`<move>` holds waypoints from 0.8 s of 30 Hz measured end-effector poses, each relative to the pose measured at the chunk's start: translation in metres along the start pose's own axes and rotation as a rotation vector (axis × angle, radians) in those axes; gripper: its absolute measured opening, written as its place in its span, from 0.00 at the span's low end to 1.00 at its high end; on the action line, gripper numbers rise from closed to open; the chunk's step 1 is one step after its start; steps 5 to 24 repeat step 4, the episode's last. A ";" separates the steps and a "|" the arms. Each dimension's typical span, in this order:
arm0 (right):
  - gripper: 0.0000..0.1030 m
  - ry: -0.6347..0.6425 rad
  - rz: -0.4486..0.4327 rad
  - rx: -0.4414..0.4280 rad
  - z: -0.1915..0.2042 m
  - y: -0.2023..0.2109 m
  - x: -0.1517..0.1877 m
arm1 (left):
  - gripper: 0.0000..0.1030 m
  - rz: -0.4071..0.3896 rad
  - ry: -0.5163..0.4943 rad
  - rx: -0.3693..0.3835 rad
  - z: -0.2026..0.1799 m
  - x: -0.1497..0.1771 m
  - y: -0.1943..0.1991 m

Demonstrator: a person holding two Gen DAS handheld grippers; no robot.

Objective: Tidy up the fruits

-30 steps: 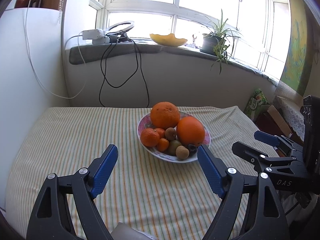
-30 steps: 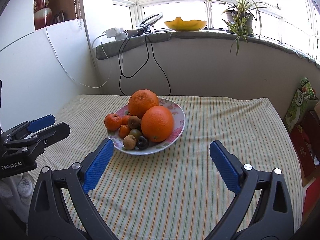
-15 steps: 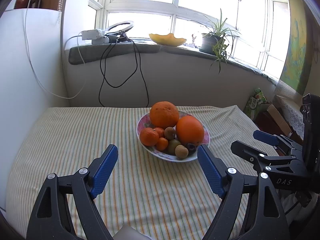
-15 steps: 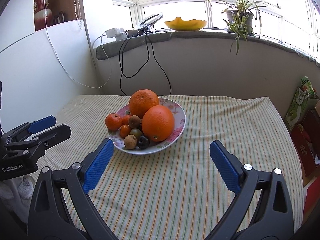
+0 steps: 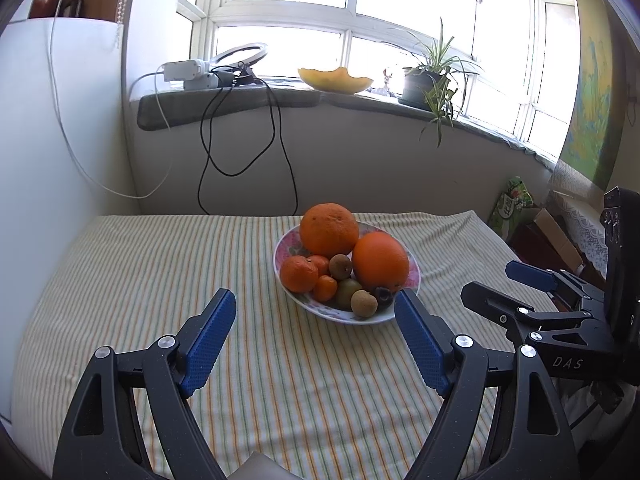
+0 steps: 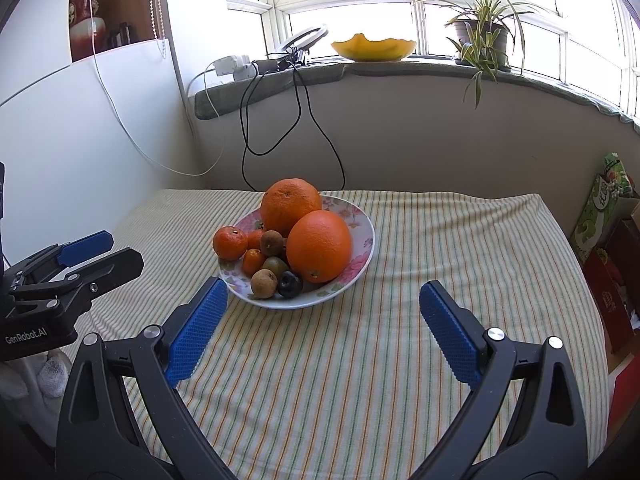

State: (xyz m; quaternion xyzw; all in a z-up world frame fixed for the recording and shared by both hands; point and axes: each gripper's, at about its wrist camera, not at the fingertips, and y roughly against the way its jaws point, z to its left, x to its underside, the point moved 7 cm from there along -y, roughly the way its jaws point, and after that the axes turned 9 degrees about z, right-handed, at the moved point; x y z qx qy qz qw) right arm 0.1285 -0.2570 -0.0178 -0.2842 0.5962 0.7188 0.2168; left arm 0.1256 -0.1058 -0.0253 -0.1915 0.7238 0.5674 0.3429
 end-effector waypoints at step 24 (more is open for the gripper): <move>0.96 -0.006 0.004 0.001 -0.002 -0.001 0.000 | 0.79 0.005 0.005 -0.001 0.001 0.001 -0.002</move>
